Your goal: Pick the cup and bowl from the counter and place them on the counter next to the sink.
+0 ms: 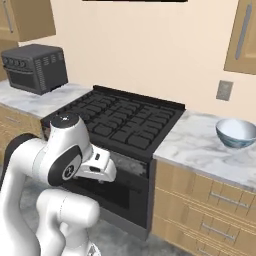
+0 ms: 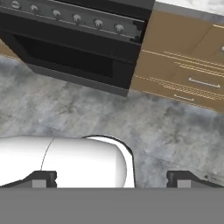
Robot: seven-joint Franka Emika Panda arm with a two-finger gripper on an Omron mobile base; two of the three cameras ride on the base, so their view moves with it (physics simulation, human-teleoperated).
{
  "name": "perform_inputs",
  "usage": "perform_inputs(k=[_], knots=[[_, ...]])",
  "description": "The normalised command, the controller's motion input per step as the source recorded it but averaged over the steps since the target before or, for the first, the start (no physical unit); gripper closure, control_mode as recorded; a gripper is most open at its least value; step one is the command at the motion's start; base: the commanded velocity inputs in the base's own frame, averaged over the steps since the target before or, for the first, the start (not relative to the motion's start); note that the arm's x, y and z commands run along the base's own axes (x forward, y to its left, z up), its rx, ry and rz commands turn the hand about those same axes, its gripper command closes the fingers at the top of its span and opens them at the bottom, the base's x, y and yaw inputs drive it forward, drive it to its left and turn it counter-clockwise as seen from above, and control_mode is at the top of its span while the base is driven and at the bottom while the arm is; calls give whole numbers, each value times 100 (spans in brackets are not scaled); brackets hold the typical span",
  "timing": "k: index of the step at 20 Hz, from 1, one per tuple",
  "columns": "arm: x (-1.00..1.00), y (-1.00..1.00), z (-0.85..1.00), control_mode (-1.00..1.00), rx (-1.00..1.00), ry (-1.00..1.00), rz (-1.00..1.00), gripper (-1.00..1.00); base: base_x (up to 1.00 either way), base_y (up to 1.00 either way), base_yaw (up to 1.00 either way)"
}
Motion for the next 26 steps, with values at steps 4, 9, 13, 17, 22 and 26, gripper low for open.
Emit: perform_inputs(k=[4, 9, 13, 17, 22, 26], knots=[[0, 0, 0, 100, 0, 0, 0, -100, 12, -26, -41], [0, 0, 0, 100, 0, 0, 0, -100, 37, -37, -31], [0, 0, 0, 100, 0, 0, 0, -100, 66, -23, -2], [0, 0, 0, 100, 0, 0, 0, -100, 64, -32, 9], [0, 0, 0, 100, 0, 0, 0, -100, 60, -47, 10], [0, 0, 0, 100, 0, 0, 0, -100, 54, -48, 5]])
